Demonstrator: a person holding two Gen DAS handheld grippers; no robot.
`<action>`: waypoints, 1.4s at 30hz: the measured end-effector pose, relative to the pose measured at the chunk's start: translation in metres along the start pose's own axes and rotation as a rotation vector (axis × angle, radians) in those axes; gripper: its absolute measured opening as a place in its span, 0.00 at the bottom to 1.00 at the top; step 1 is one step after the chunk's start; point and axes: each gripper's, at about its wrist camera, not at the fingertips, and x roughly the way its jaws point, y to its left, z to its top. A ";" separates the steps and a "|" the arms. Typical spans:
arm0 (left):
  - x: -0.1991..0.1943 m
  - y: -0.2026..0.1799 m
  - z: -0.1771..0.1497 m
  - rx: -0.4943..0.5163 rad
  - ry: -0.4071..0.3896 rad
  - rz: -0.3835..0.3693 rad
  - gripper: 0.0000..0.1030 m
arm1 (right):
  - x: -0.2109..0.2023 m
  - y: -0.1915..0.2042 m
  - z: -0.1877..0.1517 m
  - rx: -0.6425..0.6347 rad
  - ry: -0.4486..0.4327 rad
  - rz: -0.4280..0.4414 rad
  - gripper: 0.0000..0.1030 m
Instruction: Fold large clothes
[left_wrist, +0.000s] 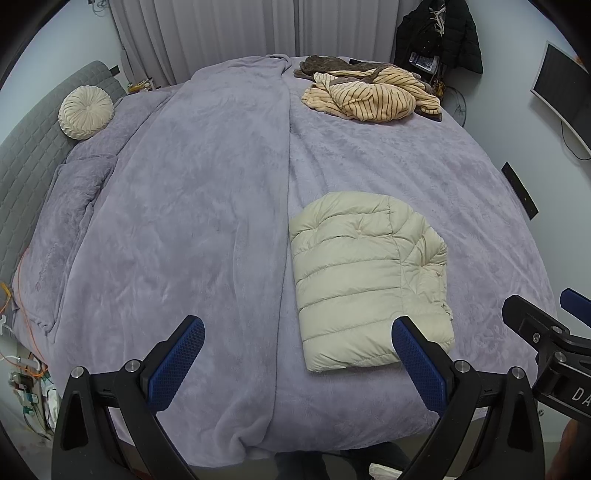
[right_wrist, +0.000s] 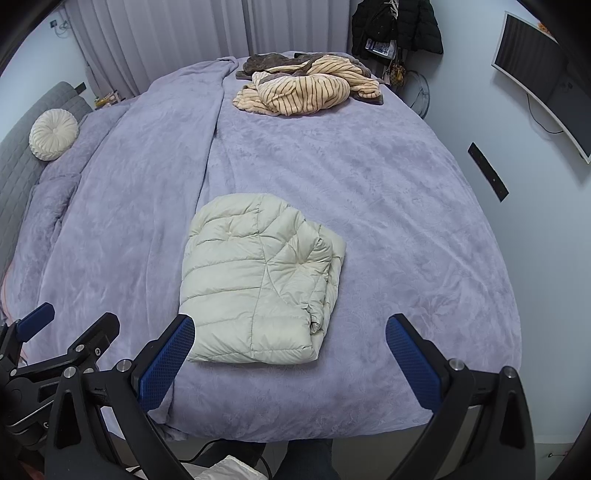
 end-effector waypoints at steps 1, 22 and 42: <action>0.000 0.000 0.000 0.000 0.000 0.001 0.99 | 0.000 0.000 -0.001 0.001 0.001 0.001 1.00; 0.002 0.003 -0.003 -0.004 0.004 -0.001 0.99 | -0.001 0.001 -0.002 -0.002 0.003 0.000 1.00; 0.002 0.005 -0.007 -0.005 0.005 -0.005 0.99 | -0.001 0.001 0.000 -0.002 0.005 0.000 1.00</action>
